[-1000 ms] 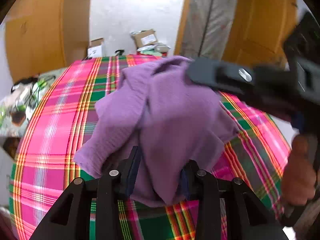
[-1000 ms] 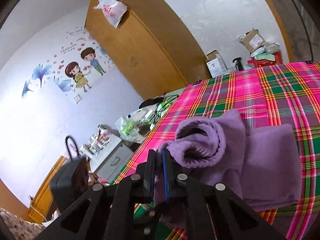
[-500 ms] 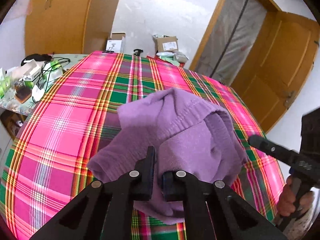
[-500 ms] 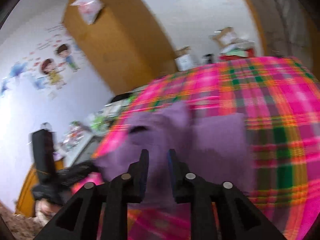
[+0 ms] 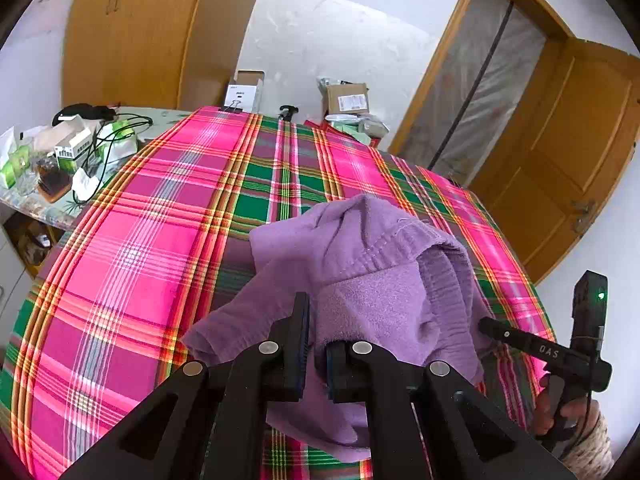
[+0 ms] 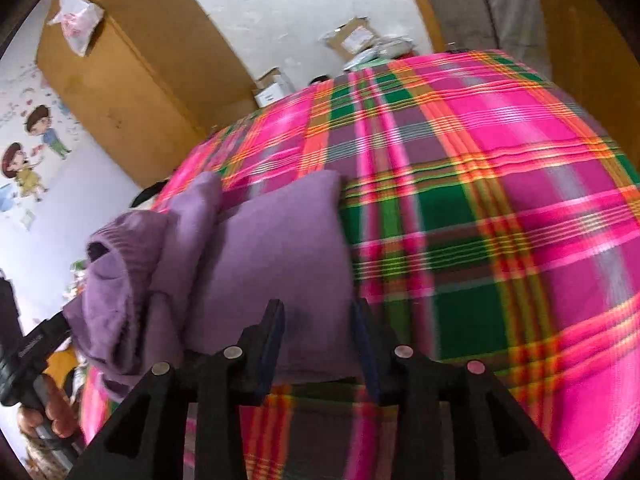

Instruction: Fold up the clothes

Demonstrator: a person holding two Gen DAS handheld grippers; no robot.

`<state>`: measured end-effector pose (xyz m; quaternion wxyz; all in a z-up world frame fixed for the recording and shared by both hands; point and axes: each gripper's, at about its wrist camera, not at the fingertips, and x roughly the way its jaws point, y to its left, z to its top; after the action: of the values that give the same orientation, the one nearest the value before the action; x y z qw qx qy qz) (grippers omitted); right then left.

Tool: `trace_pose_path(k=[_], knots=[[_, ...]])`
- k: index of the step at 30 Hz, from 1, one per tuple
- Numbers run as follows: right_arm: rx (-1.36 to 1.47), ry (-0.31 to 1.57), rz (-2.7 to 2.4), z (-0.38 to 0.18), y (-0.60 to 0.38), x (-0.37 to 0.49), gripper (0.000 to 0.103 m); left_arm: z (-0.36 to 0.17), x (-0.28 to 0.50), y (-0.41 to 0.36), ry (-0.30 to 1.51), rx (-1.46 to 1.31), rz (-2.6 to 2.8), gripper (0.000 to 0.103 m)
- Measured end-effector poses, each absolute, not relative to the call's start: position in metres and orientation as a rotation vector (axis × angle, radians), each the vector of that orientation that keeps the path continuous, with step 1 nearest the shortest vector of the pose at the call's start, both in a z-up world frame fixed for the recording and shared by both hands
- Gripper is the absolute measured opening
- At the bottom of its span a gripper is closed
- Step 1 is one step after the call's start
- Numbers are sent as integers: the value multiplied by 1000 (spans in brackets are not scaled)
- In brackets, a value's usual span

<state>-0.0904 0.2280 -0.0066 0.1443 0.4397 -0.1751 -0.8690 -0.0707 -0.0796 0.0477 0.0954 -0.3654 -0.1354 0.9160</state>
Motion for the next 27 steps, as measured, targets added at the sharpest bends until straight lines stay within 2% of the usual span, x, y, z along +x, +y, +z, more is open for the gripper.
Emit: trace_pose_path(k=[1, 4, 8, 15, 27], knots=[[1257, -486, -2515, -5, 227, -90, 16, 49, -70, -79, -401, -1078, 2715, 7], [1205, -474, -2524, 5, 227, -82, 13, 52, -67, -78, -395, -1062, 2714, 7], [1113, -529, -2527, 24, 232, -69, 13, 60, -61, -78, -405, -1030, 2718, 7], [987, -479, -2611, 61, 234, -41, 12, 74, -49, -74, -407, -964, 2724, 6], [856, -509, -2863, 93, 302, -7, 11, 79, -40, -63, -406, -941, 2719, 5]])
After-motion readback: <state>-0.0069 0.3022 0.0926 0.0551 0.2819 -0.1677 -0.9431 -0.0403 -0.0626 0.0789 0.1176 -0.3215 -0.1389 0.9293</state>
